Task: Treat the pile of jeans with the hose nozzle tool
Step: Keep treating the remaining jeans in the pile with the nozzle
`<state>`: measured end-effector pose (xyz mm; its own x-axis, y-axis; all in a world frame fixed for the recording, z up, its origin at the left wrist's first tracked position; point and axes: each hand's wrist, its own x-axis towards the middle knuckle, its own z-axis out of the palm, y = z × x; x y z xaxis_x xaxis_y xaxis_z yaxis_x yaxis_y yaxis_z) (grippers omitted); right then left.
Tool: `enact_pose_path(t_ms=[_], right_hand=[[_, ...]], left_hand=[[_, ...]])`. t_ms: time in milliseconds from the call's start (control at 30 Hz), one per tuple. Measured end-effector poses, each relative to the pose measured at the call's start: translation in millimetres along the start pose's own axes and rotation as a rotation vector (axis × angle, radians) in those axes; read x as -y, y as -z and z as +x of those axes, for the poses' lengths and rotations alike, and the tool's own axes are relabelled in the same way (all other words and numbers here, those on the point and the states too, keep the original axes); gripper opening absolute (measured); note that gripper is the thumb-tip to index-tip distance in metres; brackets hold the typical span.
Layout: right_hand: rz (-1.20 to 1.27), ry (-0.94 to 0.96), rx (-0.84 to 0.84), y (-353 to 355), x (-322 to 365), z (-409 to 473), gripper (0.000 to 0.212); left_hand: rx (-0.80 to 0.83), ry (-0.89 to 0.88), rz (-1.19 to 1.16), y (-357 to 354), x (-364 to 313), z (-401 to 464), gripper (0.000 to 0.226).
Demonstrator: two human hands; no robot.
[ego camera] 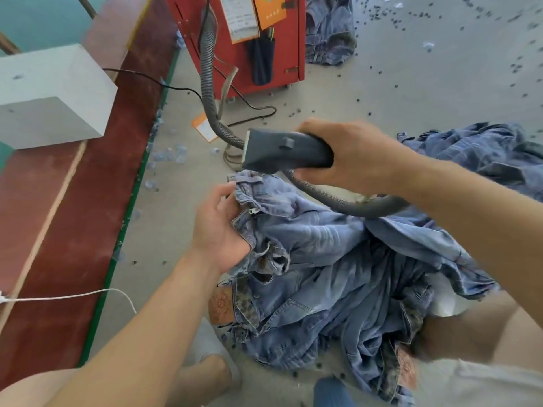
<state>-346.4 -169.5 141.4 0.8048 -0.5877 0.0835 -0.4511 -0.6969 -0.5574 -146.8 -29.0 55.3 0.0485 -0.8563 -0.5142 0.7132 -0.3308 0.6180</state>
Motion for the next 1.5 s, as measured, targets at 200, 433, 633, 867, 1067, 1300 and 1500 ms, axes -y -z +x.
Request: enact_pose_path(t_ms=[200, 433, 633, 867, 1067, 1300, 1500], right_hand=[[-0.351, -0.062, 0.250, 3.6, -42.6, -12.2, 0.025], [-0.399, -0.105, 0.416, -13.3, -52.6, -21.7, 0.027], [-0.327, -0.138, 0.316, -11.2, -58.2, -22.8, 0.030], [-0.326, -0.165, 0.283, -5.5, -69.9, -23.6, 0.034], [-0.372, -0.172, 0.270, -18.5, -62.9, -17.3, 0.027], [-0.102, -0.109, 0.230, -12.2, -50.4, -12.3, 0.035], [-0.203, -0.198, 0.346, -3.8, -61.4, -13.4, 0.031]], left_hand=[[-0.405, 0.328, 0.214, 14.8, 7.8, 5.2, 0.022], [-0.055, 0.226, -0.035, 32.4, -1.0, 0.7, 0.070], [-0.041, 0.109, -0.103, 29.5, 1.1, 12.8, 0.081], [-0.057, -0.052, -0.220, 24.0, 9.5, 23.7, 0.079], [-0.001, -0.085, -0.245, 13.1, 12.2, 30.3, 0.077], [0.040, -0.039, -0.215, 8.3, 9.8, 27.4, 0.080], [0.080, -0.014, -0.188, 7.4, 8.0, 18.0, 0.077]])
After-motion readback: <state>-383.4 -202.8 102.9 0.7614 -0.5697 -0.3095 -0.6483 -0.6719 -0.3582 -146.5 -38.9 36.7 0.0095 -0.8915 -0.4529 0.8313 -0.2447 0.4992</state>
